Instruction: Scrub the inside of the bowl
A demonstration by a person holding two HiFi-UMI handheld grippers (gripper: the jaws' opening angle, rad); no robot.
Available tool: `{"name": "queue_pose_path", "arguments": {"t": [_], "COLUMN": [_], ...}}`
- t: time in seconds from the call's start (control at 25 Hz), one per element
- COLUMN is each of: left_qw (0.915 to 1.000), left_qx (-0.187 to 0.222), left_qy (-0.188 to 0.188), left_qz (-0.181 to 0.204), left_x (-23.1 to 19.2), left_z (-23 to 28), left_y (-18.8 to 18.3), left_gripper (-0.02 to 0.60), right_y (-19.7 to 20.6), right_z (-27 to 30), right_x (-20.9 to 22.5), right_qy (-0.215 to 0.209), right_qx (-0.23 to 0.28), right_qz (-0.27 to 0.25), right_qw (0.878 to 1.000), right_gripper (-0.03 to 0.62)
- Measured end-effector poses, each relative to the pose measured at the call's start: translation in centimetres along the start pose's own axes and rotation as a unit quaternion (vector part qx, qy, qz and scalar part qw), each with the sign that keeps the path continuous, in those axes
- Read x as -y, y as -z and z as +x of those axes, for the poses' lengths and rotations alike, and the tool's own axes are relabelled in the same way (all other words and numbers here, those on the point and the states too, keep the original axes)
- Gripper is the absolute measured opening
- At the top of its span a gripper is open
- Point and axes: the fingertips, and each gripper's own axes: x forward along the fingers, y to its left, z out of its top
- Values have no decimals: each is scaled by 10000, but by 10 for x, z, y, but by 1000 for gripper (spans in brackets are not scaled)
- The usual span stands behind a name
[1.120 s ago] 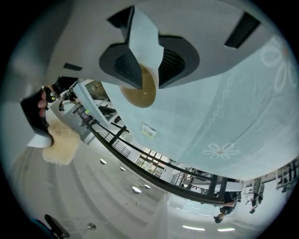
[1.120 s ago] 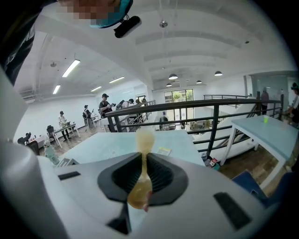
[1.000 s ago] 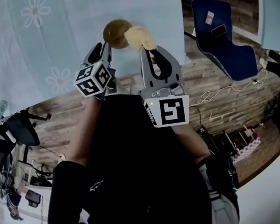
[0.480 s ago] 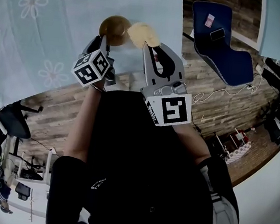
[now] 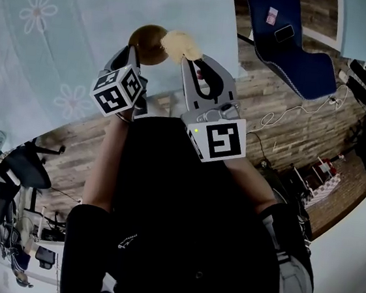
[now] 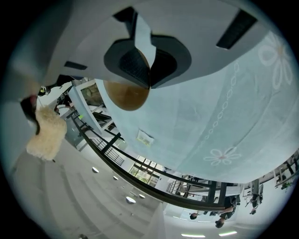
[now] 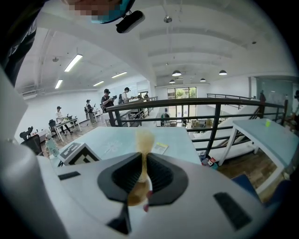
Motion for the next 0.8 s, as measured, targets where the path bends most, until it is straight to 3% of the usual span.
{"name": "queue_pose_path", "arguments": {"t": [0.2, 0.4, 0.8], "left_qw": [9994, 9970, 9844], "left_qx": [-183, -248, -244], "left_qy": [144, 589, 1009], "left_qz": [256, 435, 1423], "left_x": [1, 14, 37], "left_z": [-22, -51, -109], "left_y": [-12, -28, -38], "left_gripper": [25, 25, 25], "right_y": [3, 19, 29], "right_z": [-1, -1, -7], "right_x": [-15, -45, -99], "right_qy": [25, -256, -556], "right_qx": [39, -204, -565], "right_qz": [-51, -99, -574], "right_qw": [10000, 9994, 9952], "right_gripper": [38, 38, 38]}}
